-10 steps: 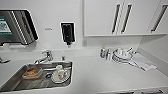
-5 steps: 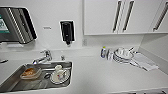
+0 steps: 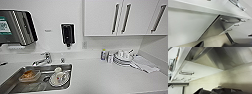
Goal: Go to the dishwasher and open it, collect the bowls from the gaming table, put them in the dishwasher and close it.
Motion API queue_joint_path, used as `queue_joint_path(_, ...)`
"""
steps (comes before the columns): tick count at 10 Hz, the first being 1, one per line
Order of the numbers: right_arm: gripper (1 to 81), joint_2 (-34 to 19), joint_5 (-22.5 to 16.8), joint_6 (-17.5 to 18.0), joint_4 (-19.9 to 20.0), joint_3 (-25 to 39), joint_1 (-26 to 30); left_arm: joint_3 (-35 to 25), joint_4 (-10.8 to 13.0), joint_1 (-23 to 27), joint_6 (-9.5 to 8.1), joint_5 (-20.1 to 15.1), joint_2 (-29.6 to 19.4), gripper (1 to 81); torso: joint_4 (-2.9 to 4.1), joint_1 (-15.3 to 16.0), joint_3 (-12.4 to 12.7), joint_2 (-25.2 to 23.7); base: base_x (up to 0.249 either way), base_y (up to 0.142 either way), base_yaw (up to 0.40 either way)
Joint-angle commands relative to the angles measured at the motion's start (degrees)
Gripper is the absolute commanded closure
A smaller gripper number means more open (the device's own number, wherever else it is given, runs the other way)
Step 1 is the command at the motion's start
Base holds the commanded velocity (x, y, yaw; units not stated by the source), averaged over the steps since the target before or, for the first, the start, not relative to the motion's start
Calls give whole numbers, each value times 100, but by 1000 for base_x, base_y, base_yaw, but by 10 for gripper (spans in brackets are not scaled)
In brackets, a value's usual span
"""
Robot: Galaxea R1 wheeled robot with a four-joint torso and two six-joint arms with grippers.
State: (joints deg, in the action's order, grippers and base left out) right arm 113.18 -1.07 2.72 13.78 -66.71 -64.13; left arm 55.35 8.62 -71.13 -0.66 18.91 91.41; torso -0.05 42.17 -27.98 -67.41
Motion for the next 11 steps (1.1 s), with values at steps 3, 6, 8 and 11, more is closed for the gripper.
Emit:
queue_joint_path(3, 10, -680, -306, 739, 275, 335, 730, -94, 131, 332, 13, -71, -236, 10, 0, 120, 0, -188, 0, 0, 0)
queue_joint_path(6, 10, -645, -918, 1308, 328, 361, 1431, -59, 140, 349, 57, -10, -183, 10, 0, 153, 0, -245, 0, 0, 0)
queue_joint_path(8, 10, -521, -1352, 1767, 301, 273, 2012, -67, 254, 498, 39, 183, -174, 10, 0, 155, 0, -247, 0, 0, 0)
queue_joint_path(11, 10, -249, -1677, 2145, 301, -228, 2663, -41, 228, 903, 13, 87, -69, 10, 0, 155, 0, -247, 0, 0, 0)
